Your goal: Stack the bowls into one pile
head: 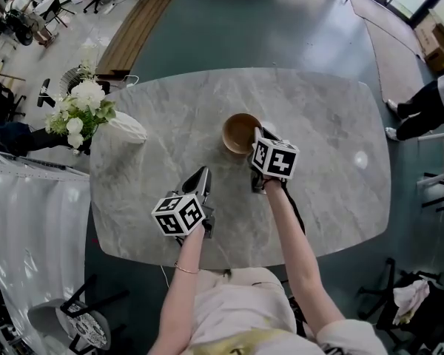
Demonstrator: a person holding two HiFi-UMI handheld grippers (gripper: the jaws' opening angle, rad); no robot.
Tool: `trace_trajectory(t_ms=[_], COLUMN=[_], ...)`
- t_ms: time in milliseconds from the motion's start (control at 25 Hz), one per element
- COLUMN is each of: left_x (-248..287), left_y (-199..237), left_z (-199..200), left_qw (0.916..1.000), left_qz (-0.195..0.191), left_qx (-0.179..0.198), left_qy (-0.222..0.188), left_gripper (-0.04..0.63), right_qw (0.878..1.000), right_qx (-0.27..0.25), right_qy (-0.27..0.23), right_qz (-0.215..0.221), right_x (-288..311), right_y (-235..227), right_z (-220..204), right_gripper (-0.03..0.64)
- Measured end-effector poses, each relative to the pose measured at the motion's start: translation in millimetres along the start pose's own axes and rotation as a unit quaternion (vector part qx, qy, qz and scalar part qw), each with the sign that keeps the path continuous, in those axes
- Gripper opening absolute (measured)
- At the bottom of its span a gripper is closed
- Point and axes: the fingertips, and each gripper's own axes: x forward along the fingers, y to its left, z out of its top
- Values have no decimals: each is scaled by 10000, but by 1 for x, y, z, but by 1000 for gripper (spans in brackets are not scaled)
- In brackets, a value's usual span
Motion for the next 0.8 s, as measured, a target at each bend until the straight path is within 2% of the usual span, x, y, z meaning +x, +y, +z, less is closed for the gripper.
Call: trace_trajectory(t_ms=[400, 640, 800], left_x=[0, 1, -1], left_y=[-1, -1, -2], left_z=[0, 0, 2], left_qw=[10000, 10000, 10000], left_qz=[-22, -36, -60], left_qx=[-7, 6, 39], left_qy=[2, 15, -10], left_gripper=[0, 0, 0], right_qw=[9983, 9958, 9953], right_qx=[-561, -912, -954], right_qy=[25, -21, -135], right_qz=[129, 85, 4], right_x=[-1, -3, -7], right_y=[9, 12, 10], right_z=[2, 4, 8], right_gripper=[60, 119, 132])
